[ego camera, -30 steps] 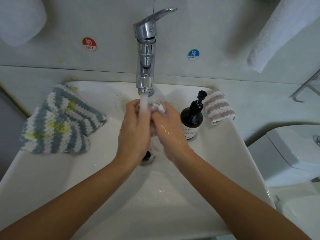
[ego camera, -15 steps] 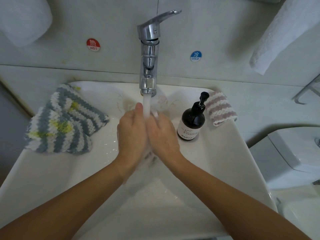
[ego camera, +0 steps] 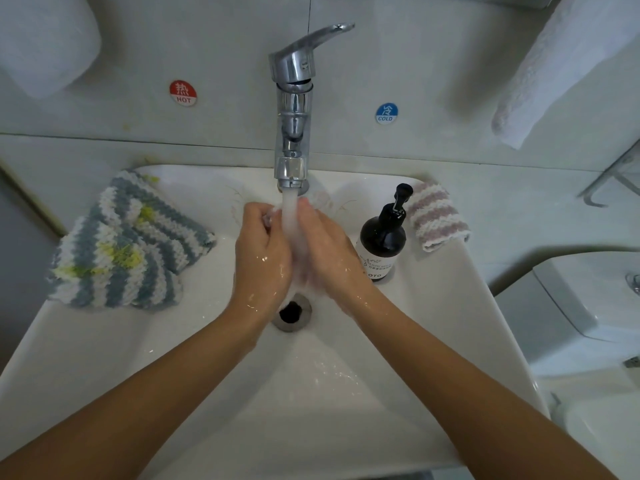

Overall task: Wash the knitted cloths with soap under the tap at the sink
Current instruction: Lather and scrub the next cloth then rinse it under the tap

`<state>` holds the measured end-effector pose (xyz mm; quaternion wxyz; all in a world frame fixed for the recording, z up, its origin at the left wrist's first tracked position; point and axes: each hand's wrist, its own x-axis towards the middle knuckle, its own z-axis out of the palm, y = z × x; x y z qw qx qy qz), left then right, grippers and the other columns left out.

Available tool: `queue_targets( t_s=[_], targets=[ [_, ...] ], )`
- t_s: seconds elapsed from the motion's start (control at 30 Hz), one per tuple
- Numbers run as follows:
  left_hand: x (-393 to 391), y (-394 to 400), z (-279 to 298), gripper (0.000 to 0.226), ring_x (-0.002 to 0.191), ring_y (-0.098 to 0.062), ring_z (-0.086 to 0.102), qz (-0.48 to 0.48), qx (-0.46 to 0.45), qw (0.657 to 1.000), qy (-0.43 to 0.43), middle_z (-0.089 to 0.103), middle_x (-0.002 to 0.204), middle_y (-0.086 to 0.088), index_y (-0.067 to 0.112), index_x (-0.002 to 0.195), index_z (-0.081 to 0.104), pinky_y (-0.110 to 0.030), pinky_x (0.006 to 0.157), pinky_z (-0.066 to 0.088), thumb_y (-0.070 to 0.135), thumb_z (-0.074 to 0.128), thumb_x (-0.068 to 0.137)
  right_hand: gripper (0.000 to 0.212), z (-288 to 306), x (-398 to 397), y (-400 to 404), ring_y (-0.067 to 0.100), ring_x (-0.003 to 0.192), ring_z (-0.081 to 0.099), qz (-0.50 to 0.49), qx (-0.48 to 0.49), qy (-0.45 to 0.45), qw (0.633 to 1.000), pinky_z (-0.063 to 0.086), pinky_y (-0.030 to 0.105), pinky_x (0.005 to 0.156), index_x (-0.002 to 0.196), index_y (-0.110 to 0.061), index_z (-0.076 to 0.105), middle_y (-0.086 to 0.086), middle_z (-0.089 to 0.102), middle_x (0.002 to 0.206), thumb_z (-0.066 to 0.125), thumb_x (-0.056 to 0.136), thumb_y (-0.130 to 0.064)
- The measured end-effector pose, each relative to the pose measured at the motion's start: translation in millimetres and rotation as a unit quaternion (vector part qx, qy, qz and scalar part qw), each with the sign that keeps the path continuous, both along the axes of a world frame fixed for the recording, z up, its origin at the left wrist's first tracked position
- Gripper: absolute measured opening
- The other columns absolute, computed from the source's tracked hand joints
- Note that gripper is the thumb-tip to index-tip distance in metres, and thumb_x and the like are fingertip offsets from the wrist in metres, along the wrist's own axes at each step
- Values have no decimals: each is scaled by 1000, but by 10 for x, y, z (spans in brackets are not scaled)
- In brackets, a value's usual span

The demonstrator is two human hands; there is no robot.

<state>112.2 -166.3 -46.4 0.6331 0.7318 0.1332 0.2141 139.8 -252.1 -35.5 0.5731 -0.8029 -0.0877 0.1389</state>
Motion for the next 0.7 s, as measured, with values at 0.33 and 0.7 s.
queue_targets(
  t_s=[0.33,0.7],
  targets=[
    [-28,-25,21,21,73,-7,66,-47,-104,993,23,61,98,-1,29,112,45,-25,55,52,15,52,97,11,50,10,-30,16,60,61,-34,114,4,993,50,26,47,100,-10,61,8,64,79,52,96,-15],
    [67,23,-36,64,60,-15,59,-62,0,983,172,65,67,8,22,101,63,-36,58,44,74,35,74,31,16,-23,-13,11,65,57,-36,138,-1,990,45,24,51,99,-19,62,14,67,94,44,85,3]
  ],
)
